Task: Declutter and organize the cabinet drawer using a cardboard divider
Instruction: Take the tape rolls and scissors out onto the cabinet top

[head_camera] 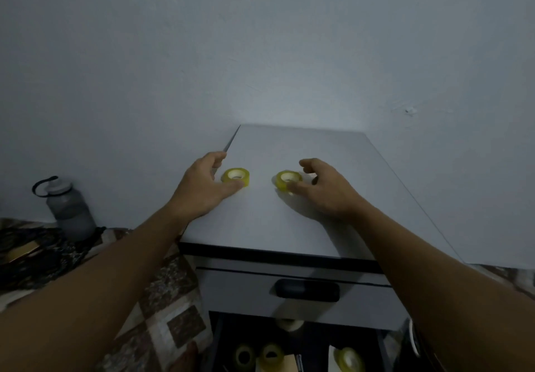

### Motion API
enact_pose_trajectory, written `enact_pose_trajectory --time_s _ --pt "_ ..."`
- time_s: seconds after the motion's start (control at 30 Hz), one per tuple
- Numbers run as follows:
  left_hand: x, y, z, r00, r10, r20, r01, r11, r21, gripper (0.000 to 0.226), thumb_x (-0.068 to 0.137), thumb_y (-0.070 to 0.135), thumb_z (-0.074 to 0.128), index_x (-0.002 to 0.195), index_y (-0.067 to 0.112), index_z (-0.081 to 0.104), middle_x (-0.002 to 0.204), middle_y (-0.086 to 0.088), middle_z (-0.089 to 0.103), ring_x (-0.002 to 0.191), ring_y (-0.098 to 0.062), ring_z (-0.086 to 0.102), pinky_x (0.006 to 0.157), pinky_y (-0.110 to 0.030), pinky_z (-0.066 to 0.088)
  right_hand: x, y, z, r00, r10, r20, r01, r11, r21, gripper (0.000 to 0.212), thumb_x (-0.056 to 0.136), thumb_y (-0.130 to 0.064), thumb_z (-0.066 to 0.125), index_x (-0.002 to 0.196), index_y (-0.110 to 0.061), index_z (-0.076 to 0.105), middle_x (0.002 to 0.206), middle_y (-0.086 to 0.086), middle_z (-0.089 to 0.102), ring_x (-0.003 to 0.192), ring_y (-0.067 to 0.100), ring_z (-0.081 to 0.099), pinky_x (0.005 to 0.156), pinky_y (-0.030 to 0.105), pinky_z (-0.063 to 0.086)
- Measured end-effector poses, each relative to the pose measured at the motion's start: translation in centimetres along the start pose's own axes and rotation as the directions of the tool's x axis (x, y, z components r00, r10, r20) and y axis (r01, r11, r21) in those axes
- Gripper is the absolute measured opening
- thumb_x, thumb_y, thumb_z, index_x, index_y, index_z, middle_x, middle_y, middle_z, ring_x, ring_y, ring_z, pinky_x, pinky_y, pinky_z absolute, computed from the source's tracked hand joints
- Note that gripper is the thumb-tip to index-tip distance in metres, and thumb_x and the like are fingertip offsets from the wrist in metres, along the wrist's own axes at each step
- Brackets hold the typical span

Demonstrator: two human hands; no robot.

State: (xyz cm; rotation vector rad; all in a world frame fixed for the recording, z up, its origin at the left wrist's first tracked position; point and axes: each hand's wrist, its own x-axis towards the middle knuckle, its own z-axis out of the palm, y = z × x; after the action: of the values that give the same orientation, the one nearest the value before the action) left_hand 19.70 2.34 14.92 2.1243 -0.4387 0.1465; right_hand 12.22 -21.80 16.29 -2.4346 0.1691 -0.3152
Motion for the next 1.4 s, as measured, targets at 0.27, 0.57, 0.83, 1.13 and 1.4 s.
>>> enact_pose_trajectory --time_s 0.27,0.57,0.83,1.13,1.4 --pt "-10.0 4.3 -2.2 0.986 0.127 -0.111 -0.146 0.971 -0.189 0.017 0.088 0.022 0.071 0.104 0.023 0.069 0.089 0.010 0.068 0.070 -0.007 0.057 0.069 -0.017 0.049 -11.4 -0.3 -4.6 0.997 -0.007 -0.078 0.017 0.990 0.137 0.017 0.092 -0.027 0.065 0.108 -0.024 0.071 0.098 -0.010 0.071 0.088 0.007 0.066 0.077 0.024 0.050" --pt "-20.9 1.2 4.4 0.959 -0.046 0.280 0.106 0.974 -0.201 0.011 0.092 0.020 0.069 0.099 0.028 0.070 0.087 0.004 0.069 0.078 -0.011 0.067 0.073 -0.029 0.056 -24.2 4.5 -0.1 0.968 0.222 0.115 -0.250 0.879 0.406 0.008 0.092 -0.014 0.067 0.093 -0.019 0.074 0.086 0.002 0.074 0.080 0.014 0.070 0.071 0.022 0.056" --pt "-22.4 -9.0 10.9 0.855 -0.305 0.420 0.288 0.952 0.104 0.045 0.091 0.029 0.068 0.134 0.028 0.055 0.130 0.004 0.057 0.110 -0.011 0.056 0.086 -0.021 0.046 -25.3 13.8 10.5 0.871 0.452 0.190 -0.486 0.849 0.209 0.033 0.088 -0.021 0.069 0.120 -0.020 0.065 0.115 -0.002 0.067 0.105 0.020 0.064 0.086 0.031 0.051" --pt "-21.7 -14.0 16.2 0.823 -0.419 0.383 0.376 0.908 0.185 0.069 0.089 0.021 0.068 0.151 0.025 0.037 0.152 -0.005 0.040 0.134 -0.023 0.044 0.100 -0.027 0.041 -24.2 16.4 15.5 0.816 0.573 0.081 -0.578 0.814 0.063 0.062 0.086 -0.010 0.064 0.144 -0.010 0.042 0.150 0.017 0.034 0.136 0.037 0.036 0.111 0.040 0.036" --pt "-21.4 -15.6 18.1 0.840 -0.406 0.359 0.304 0.901 0.309 0.067 0.090 0.011 0.064 0.151 0.025 0.038 0.152 -0.005 0.041 0.136 -0.026 0.043 0.107 -0.035 0.043 -22.4 17.8 17.5 0.799 0.596 0.077 -0.588 0.802 -0.103 0.050 0.088 -0.017 0.057 0.135 -0.008 0.045 0.141 0.021 0.042 0.125 0.039 0.040 0.103 0.039 0.033"
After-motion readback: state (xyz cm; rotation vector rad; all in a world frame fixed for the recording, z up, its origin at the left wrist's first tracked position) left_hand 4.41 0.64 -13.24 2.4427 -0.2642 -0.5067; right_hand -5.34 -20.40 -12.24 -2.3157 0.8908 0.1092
